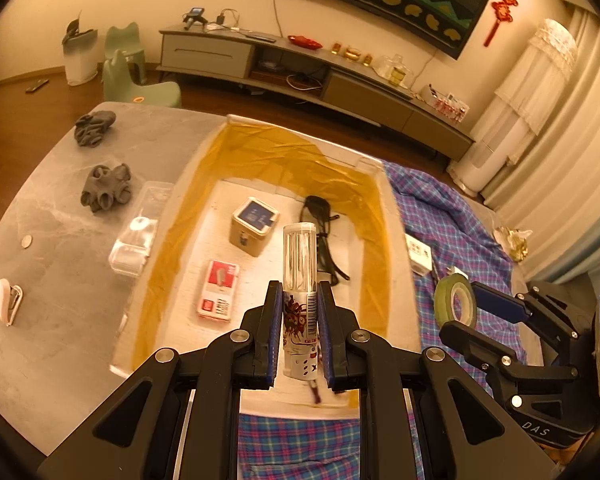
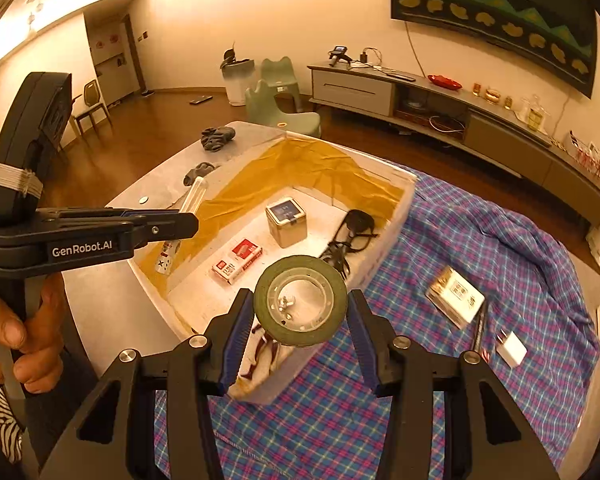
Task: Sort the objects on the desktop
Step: 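Carry the vial and tape roll with both tools toward the cardboard box, then open both tools to drop the vial and tape roll into the box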
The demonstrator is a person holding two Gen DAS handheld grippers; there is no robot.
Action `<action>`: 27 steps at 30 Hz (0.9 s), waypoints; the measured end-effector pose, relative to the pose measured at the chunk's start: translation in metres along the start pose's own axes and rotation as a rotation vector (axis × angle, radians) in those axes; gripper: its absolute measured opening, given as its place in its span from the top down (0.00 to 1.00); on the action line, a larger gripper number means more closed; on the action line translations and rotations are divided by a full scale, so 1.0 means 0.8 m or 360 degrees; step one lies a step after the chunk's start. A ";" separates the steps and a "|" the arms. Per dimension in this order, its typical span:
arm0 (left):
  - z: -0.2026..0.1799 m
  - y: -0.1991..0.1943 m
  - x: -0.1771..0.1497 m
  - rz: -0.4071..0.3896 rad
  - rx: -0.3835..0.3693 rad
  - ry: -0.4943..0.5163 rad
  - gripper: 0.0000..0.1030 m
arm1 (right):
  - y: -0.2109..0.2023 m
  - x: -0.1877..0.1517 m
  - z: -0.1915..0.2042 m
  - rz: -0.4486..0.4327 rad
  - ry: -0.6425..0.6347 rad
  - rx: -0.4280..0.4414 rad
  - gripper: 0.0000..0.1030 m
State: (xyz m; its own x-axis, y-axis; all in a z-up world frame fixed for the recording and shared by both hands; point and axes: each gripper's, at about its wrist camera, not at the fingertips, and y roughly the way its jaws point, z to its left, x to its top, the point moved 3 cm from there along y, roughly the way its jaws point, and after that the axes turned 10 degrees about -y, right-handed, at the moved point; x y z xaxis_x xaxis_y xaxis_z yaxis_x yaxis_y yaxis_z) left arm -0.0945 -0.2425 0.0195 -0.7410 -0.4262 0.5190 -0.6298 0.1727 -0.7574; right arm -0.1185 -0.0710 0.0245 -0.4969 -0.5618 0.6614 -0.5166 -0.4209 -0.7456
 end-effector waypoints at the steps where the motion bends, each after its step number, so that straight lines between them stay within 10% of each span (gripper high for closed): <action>1: 0.004 0.001 0.003 0.0003 0.0003 -0.0005 0.83 | 0.004 0.005 0.003 0.0004 -0.0014 0.0002 0.52; 27: 0.047 0.077 0.111 0.0184 0.0108 -0.0124 0.83 | 0.130 0.095 -0.023 0.0248 -0.0016 0.0078 0.52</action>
State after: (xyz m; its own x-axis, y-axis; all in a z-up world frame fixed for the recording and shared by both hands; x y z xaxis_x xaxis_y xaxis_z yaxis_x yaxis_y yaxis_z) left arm -0.1903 -0.3031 0.0040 -0.7857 -0.4749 0.3965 -0.5222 0.1655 -0.8366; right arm -0.2232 -0.1446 -0.0013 -0.5612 -0.6299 0.5370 -0.3990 -0.3625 -0.8422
